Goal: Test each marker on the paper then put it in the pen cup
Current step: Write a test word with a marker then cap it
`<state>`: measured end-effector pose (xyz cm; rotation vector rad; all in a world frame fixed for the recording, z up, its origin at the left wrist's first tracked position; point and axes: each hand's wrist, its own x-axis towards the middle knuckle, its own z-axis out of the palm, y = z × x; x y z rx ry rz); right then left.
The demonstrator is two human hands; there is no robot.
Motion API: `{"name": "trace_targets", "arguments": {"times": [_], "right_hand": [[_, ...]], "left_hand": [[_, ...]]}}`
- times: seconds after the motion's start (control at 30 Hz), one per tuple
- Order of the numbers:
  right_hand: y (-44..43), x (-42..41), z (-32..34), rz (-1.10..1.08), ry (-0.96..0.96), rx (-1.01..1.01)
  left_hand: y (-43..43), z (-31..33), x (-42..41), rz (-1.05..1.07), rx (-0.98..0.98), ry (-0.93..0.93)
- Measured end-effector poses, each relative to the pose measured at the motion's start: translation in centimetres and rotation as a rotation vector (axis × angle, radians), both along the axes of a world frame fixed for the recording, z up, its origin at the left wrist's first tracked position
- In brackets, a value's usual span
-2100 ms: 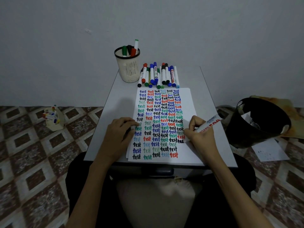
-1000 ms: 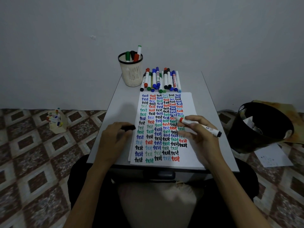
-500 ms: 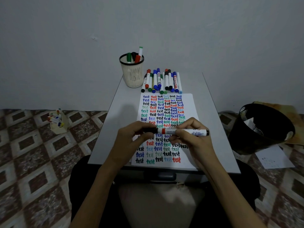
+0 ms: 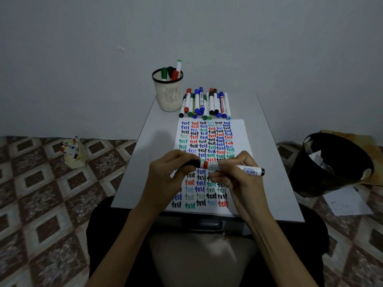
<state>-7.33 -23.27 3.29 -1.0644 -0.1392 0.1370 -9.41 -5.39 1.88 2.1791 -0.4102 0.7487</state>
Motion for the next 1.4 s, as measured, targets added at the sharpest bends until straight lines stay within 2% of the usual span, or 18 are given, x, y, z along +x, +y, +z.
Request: {"name": "trace_targets", "arguments": {"times": [0.1, 0.23, 0.3, 0.4, 0.5, 0.6, 0.67, 0.77, 0.87, 0.97, 1.1, 1.2, 1.33, 1.4], "right_hand": [[-0.2, 0.5, -0.1, 0.078, 0.026, -0.078], [-0.9, 2.4, 0.9, 0.355, 0.047, -0.202], [-1.0, 3.3, 1.9, 0.467, 0.047, -0.281], [0.1, 4.8, 2.3, 0.450, -0.104, -0.620], [2.4, 6.6, 2.0, 0.394, -0.400, -1.025], [4.4, 7.9, 2.4, 0.518, -0.489, -1.191], [5.4, 9.4, 3.0, 0.521, -0.501, -1.245], [7.1, 12.7, 4.1, 0.325, -0.499, -1.217], [9.1, 15.9, 6.0, 0.027, -0.445, -0.947], [11.1, 19.2, 8.0, -0.229, -0.459, -0.689], [14.0, 23.2, 9.7, -0.407, -0.504, -0.546], [15.7, 24.9, 9.5, -0.429, -0.529, -0.610], [17.0, 25.9, 7.4, -0.381, -0.525, -0.946], [17.3, 25.9, 6.4, -0.351, -0.488, -1.049]], "left_hand": [[1.0, -0.3, 0.2, -0.055, -0.043, 0.079], [2.7, -1.1, 0.5, -0.090, -0.290, 0.222], [3.6, -1.3, 0.9, -0.081, -0.320, 0.258], [4.3, -1.3, 1.5, -0.076, -0.279, 0.293], [4.4, -1.2, 1.9, -0.055, -0.224, 0.261], [4.7, -1.6, 2.3, 0.016, -0.207, 0.246], [5.2, -2.3, 2.3, 0.116, -0.170, 0.278], [5.7, -3.8, 1.9, 0.270, 0.036, 0.406], [5.3, -4.5, 2.0, 0.327, 0.242, 0.458], [5.3, -4.8, 2.5, 0.360, 0.294, 0.445], [5.4, -5.0, 2.7, 0.393, 0.304, 0.455], [5.3, -4.7, 2.7, 0.389, 0.279, 0.446], [5.3, -4.6, 2.7, 0.391, 0.270, 0.453], [5.3, -4.7, 2.8, 0.392, 0.274, 0.453]]}}
